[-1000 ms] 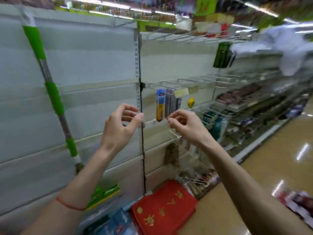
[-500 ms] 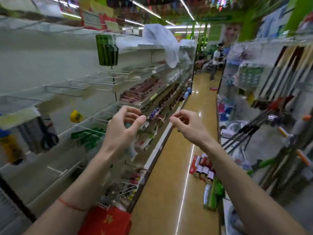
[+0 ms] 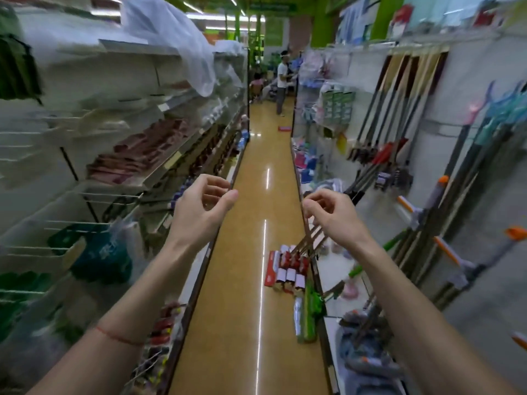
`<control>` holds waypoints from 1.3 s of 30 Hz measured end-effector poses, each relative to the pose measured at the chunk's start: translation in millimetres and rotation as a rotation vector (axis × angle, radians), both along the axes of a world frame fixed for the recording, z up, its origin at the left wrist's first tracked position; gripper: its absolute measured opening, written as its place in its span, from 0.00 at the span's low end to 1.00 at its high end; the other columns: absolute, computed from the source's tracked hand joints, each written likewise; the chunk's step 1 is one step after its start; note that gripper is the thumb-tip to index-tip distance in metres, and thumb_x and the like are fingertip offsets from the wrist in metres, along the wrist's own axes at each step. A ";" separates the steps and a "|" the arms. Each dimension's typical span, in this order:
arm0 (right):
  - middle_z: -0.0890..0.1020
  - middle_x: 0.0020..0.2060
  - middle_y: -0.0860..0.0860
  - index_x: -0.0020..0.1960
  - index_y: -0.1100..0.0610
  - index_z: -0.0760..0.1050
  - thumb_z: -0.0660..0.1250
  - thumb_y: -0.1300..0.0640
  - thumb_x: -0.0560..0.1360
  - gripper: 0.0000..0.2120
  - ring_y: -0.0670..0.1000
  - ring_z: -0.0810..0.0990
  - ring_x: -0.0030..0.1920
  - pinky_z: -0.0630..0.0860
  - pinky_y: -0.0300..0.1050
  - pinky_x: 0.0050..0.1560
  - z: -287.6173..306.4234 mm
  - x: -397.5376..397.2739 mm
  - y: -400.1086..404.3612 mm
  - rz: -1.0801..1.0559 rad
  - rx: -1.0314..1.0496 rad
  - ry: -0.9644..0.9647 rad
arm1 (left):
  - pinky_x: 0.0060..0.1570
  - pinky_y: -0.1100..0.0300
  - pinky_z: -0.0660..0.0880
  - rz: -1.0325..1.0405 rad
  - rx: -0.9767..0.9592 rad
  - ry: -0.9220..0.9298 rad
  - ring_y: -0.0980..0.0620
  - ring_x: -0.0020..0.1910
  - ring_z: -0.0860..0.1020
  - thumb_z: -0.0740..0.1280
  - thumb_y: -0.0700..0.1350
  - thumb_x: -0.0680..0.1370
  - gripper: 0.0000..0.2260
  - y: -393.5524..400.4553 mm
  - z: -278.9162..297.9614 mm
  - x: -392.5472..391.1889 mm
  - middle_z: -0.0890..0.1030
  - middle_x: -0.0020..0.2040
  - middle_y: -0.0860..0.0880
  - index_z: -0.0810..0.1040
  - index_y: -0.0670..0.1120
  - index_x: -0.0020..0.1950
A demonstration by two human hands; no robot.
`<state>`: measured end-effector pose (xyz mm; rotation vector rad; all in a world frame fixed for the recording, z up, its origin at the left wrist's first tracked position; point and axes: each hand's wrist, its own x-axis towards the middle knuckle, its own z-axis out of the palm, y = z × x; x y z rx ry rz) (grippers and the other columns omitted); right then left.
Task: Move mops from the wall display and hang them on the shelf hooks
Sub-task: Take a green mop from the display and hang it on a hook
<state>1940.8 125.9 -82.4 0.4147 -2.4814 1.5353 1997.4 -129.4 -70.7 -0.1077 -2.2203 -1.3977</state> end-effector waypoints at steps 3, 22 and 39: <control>0.85 0.38 0.53 0.45 0.55 0.82 0.69 0.55 0.79 0.07 0.50 0.81 0.39 0.78 0.49 0.43 -14.4 -43.6 7.6 -0.103 -0.008 -0.008 | 0.48 0.65 0.78 -0.061 -0.014 -0.005 0.59 0.52 0.82 0.71 0.51 0.81 0.12 -5.8 -14.2 -61.9 0.84 0.53 0.53 0.80 0.47 0.61; 0.84 0.40 0.56 0.43 0.56 0.78 0.66 0.63 0.81 0.08 0.47 0.82 0.34 0.73 0.31 0.30 -111.6 -260.3 120.1 -0.692 -0.152 -0.267 | 0.49 0.59 0.79 -0.614 0.003 -0.158 0.54 0.52 0.83 0.71 0.52 0.81 0.08 116.3 -80.5 -428.9 0.83 0.52 0.53 0.79 0.51 0.57; 0.78 0.30 0.52 0.33 0.53 0.74 0.71 0.53 0.76 0.14 0.57 0.77 0.38 0.77 0.55 0.48 -345.1 -459.8 297.0 -1.160 -0.256 -0.772 | 0.46 0.64 0.77 -0.861 0.041 -0.200 0.54 0.46 0.81 0.70 0.47 0.81 0.03 296.4 -142.8 -668.6 0.82 0.47 0.52 0.80 0.49 0.54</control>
